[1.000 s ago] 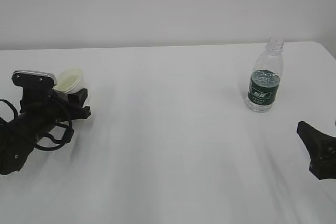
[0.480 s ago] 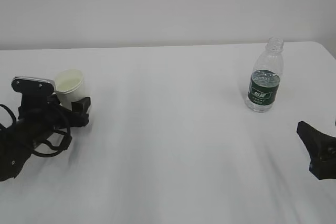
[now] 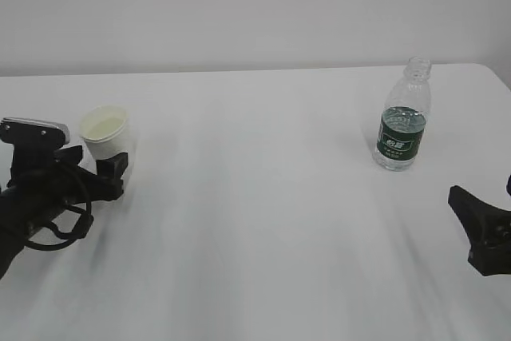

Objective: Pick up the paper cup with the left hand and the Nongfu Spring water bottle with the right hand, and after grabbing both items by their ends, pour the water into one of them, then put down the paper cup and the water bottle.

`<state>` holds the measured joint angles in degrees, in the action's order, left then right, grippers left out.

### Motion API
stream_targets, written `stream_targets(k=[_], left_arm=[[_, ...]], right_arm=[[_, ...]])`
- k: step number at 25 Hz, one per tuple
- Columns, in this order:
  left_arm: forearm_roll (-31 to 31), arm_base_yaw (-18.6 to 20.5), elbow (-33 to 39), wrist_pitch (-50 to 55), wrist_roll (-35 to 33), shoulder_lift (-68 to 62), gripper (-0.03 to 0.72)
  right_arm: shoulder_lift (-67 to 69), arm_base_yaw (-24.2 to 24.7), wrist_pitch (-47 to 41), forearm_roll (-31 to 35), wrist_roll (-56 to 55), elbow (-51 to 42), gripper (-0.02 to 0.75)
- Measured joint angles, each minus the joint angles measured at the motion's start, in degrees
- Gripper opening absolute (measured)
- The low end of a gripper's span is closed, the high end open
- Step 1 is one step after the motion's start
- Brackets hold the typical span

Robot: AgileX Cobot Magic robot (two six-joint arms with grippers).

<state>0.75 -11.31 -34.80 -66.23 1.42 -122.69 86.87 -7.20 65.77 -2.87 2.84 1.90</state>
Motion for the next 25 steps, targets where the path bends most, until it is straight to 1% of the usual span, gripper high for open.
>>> stream_targets(k=[9,15,19,25], left_arm=[[-0.75,0.0,6.67,0.0,1.72,7.72,0.59],[-4.0,0.0,10.26,0.0,1.85,12.01,0.589],[-4.39,0.0,12.53,0.0,1.95,15.74,0.588],[-5.51,0.0,13.42,0.0,1.95,23.24,0.587]], right_arm=[[0.0,0.0,0.0,-2.84,-0.16,0.0,0.59],[0.0,0.0,0.0,-4.45,-1.68,0.0,0.59],[0.0,0.0,0.0,-4.49,-2.04,0.0,0.59],[0.0,0.0,0.0,-4.89,-2.16,2.24,0.59]])
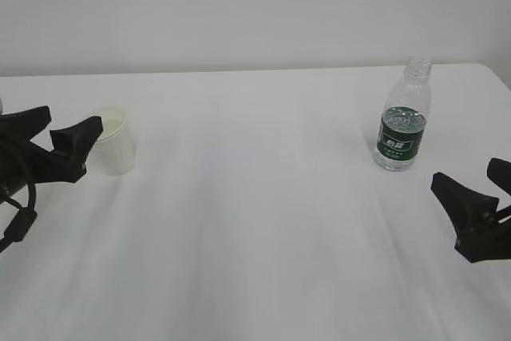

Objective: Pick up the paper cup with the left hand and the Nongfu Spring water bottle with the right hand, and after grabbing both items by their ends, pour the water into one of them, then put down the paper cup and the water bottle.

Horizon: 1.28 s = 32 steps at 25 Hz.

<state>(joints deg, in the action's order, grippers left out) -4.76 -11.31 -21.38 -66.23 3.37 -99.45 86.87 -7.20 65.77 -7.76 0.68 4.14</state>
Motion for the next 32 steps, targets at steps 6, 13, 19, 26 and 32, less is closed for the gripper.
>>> stream_targets(k=[6,13,19,26,32], left_arm=[[3.0,0.0,0.02,0.0,0.0,4.49,0.587],[4.07,0.0,0.12,0.09,0.01,8.03,0.587],[4.76,0.0,0.12,0.09,0.11,11.92,0.587],[7.87,0.0,0.25,0.09,0.11,16.62,0.587],[10.46,0.0,-3.48,1.61,0.11,20.34,0.576]], right_arm=[[0.0,0.0,0.0,0.86,0.0,4.37,0.59],[0.0,0.0,0.0,2.32,-1.4,8.73,0.59],[-0.72,0.0,-3.61,2.82,-3.87,12.87,0.59],[-5.5,0.0,-10.79,2.82,-4.36,17.74,0.59],[-9.28,0.0,-17.18,2.82,-4.36,21.14,0.59]])
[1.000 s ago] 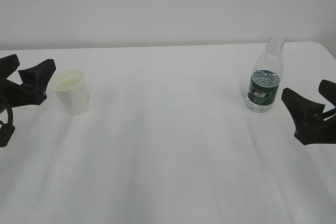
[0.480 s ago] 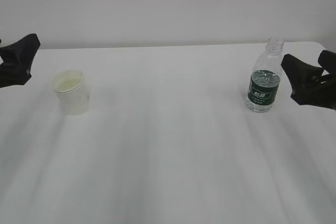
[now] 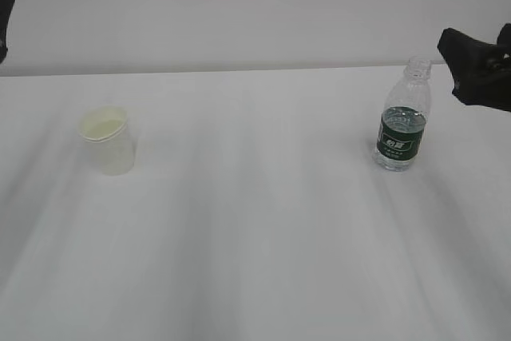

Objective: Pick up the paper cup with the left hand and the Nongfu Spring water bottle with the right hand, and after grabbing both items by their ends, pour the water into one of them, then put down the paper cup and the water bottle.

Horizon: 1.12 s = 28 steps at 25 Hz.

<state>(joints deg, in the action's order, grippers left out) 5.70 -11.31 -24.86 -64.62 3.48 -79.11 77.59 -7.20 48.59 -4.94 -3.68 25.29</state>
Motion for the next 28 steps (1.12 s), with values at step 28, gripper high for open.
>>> stream_targets(k=[28], left_arm=[[-4.52,0.0,-8.71,39.62,0.0,25.2,0.538]], right_arm=[[-31.4,0.0,-33.0,0.0,2.93,2.21,0.59]])
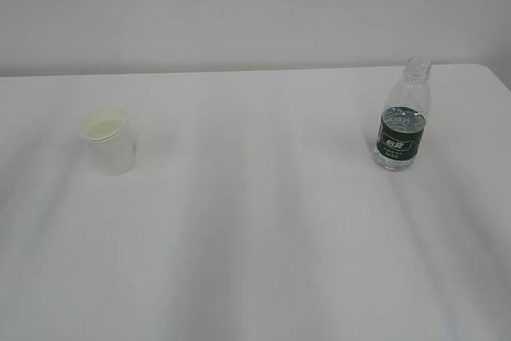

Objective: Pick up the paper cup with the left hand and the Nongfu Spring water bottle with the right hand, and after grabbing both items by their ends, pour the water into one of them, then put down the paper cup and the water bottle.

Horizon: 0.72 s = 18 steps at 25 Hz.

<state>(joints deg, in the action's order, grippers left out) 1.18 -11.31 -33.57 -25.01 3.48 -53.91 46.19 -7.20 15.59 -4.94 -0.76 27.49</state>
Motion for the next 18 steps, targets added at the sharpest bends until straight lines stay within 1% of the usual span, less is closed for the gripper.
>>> stream_targets(k=[5,11,18], left_arm=[[-4.17,0.0,0.0,7.73,0.0,6.45,0.536],[-4.88,0.0,0.0,18.09,0.0,14.28,0.536],[-4.9,0.0,0.0,26.4,0.0,21.03,0.536]], right_arm=[[-6.51,0.0,-7.15,0.0,0.12,0.0,0.59],[-14.22,0.0,-17.06,-1.59,0.12,0.0,0.59],[-22.86,0.0,-28.51,-1.95,0.12,0.64,0.59]])
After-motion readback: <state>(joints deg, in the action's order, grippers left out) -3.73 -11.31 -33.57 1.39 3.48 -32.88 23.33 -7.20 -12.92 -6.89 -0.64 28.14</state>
